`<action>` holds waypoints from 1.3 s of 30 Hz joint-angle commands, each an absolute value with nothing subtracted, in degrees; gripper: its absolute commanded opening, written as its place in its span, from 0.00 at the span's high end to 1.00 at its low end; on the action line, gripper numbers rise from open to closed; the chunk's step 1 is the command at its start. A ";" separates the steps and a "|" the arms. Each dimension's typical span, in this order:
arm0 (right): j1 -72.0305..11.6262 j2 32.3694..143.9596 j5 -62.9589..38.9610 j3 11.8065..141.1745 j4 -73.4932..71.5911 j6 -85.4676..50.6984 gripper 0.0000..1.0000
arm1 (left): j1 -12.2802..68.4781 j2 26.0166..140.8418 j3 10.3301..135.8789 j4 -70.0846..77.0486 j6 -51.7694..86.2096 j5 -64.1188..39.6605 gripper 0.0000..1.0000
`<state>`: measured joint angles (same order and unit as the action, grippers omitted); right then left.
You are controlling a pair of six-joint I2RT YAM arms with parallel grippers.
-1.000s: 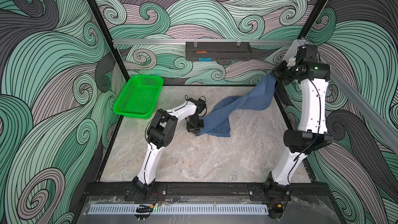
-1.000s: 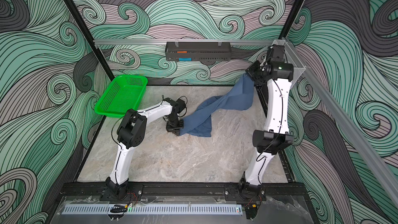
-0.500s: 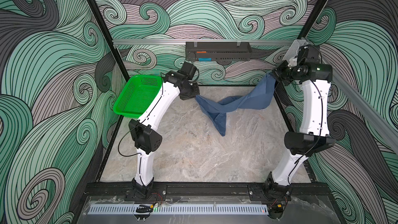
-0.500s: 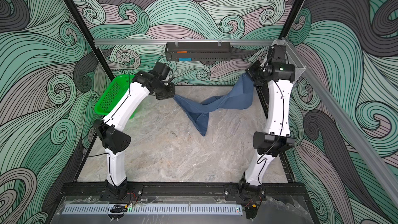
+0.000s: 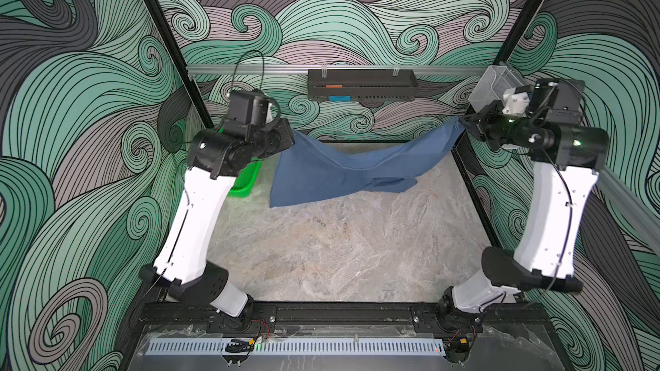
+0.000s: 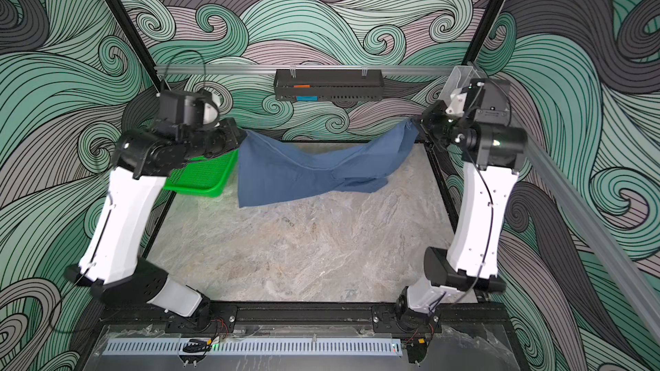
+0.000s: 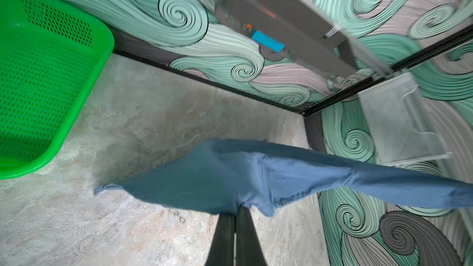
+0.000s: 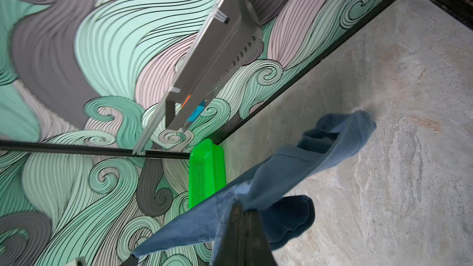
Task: Fold and stack t-shirts
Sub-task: Flatten out the T-shirt at the center of the board.
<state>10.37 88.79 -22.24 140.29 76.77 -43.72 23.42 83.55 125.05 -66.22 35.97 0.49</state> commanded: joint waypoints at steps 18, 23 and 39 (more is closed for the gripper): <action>10.59 77.10 -20.87 138.74 66.02 -56.51 1.00 | 23.39 76.26 140.92 -55.74 32.66 6.81 1.00; 10.55 83.08 -21.70 135.88 57.33 -59.32 1.00 | 19.30 85.94 143.43 -46.38 33.07 2.61 1.00; 10.51 113.49 -38.02 164.12 20.98 -84.41 1.00 | 4.18 119.32 163.12 -0.56 81.13 -33.46 1.00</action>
